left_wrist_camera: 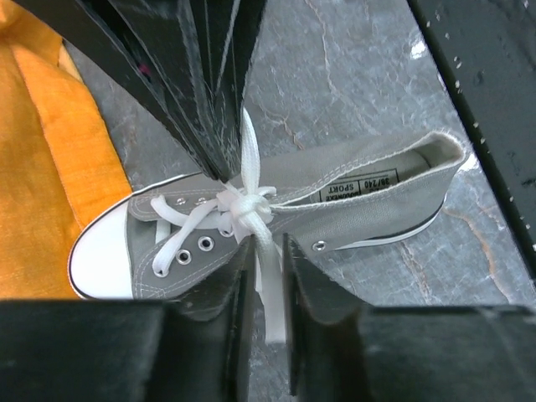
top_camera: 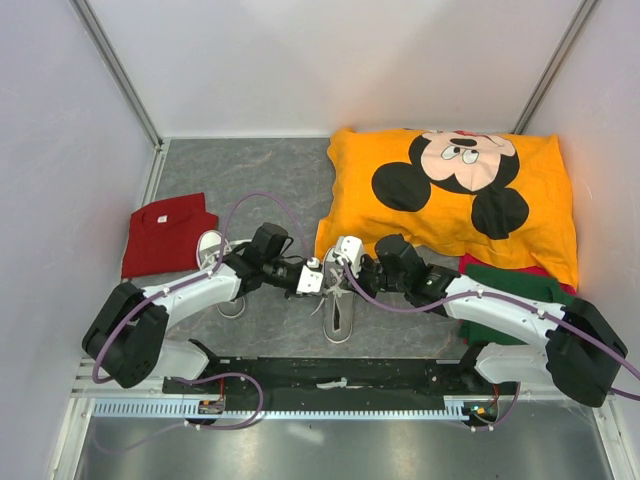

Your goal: Tie the shoes

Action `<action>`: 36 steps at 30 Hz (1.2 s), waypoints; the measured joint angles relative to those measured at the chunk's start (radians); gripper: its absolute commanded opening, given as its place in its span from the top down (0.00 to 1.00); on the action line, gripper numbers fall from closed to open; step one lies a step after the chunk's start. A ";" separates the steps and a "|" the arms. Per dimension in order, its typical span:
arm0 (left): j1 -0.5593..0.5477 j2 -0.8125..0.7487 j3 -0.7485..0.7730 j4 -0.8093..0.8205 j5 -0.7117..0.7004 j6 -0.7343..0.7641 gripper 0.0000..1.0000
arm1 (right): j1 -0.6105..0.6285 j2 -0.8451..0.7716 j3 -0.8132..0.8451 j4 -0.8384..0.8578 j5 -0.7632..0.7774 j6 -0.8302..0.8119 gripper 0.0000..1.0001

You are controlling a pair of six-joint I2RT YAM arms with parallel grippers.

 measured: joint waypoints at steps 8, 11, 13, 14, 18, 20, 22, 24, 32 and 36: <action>-0.002 0.014 0.000 -0.004 -0.014 0.008 0.90 | 0.000 -0.005 -0.005 0.002 -0.012 0.000 1.00; -0.002 0.016 0.000 -0.010 -0.013 0.014 0.99 | 0.000 -0.005 -0.005 0.002 -0.007 0.000 1.00; -0.002 0.016 0.000 -0.027 -0.011 0.035 0.98 | 0.000 -0.005 -0.005 0.002 0.002 0.002 1.00; -0.002 0.016 0.000 -0.035 -0.010 0.047 0.98 | 0.000 -0.005 -0.005 0.001 0.017 0.008 1.00; -0.003 0.010 0.000 -0.073 -0.003 0.100 0.99 | 0.001 -0.005 -0.005 -0.003 0.059 0.039 1.00; -0.008 0.004 -0.001 -0.090 -0.002 0.122 0.99 | 0.002 -0.005 -0.005 -0.003 0.087 0.067 1.00; -0.013 0.002 -0.001 -0.101 -0.001 0.138 0.98 | 0.002 -0.005 -0.005 -0.003 0.113 0.096 1.00; -0.017 0.003 -0.001 -0.119 -0.002 0.159 0.98 | 0.002 -0.005 -0.005 -0.005 0.137 0.129 1.00; -0.023 0.002 0.004 -0.178 -0.015 0.257 0.99 | 0.002 -0.004 -0.005 -0.042 0.215 0.241 1.00; -0.023 -0.002 0.004 -0.184 -0.018 0.285 0.98 | 0.002 -0.004 -0.008 -0.053 0.240 0.271 1.00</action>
